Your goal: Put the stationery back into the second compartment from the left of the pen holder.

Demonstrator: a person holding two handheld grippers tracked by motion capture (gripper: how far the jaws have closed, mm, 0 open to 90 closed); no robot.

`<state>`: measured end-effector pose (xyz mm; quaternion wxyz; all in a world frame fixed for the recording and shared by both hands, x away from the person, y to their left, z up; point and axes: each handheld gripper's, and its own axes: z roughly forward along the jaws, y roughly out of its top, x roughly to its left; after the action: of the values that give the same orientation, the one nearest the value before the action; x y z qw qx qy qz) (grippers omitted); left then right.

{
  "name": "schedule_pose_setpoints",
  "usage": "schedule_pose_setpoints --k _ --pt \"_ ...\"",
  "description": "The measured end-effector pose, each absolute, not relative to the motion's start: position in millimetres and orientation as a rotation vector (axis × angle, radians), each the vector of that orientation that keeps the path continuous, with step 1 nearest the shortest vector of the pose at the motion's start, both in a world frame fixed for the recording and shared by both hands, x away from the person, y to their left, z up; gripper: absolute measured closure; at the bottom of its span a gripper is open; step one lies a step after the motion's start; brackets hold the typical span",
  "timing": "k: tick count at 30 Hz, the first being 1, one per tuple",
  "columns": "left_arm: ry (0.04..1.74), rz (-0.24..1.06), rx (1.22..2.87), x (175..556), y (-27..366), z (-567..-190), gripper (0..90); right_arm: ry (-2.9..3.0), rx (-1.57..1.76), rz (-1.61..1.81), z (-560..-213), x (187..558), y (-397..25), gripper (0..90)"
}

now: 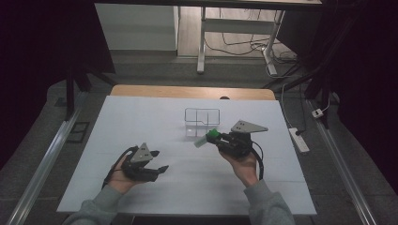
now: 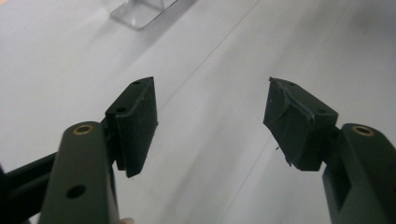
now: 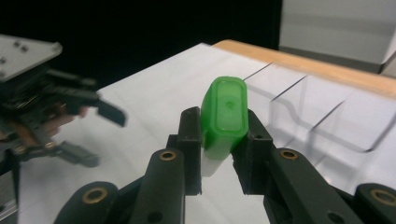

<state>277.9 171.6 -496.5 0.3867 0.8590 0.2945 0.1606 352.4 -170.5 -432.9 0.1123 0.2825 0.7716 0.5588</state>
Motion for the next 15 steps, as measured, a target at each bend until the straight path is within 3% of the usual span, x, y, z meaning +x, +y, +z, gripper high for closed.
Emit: schedule_pose_setpoints --k 15 --pt "0.882 0.422 2.117 264.3 221.6 -507.2 30.6 2.149 0.88 1.608 -397.0 399.9 -168.3 73.6"
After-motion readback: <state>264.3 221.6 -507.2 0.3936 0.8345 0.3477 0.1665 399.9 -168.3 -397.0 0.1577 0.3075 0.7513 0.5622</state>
